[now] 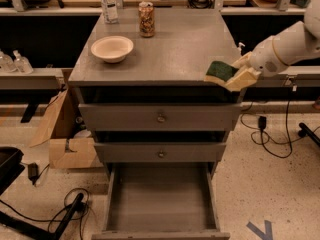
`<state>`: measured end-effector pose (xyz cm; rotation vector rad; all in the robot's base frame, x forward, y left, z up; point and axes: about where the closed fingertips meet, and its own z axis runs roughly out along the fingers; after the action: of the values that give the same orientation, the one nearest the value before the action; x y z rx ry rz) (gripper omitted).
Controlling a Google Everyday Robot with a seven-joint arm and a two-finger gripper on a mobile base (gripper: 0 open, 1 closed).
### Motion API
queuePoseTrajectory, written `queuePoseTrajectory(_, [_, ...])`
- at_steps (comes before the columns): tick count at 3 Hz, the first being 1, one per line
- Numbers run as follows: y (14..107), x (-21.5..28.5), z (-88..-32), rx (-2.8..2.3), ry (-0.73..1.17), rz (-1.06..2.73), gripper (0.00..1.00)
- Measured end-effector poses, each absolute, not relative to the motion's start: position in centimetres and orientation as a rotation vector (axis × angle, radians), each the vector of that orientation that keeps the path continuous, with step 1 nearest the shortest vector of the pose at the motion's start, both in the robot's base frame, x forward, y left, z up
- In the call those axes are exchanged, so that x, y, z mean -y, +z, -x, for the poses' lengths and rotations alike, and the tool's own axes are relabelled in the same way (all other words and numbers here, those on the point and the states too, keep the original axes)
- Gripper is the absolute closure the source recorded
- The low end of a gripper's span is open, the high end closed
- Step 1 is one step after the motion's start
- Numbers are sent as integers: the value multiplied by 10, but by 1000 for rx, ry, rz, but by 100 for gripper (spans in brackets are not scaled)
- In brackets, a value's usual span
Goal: Pick sponge from bottom drawer and place on counter
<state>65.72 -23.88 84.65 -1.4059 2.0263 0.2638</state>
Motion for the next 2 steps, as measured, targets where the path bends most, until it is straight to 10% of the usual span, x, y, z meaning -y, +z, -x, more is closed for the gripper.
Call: queuePoseTrajectory(2, [818,218,-723,-2125,400,1429,100])
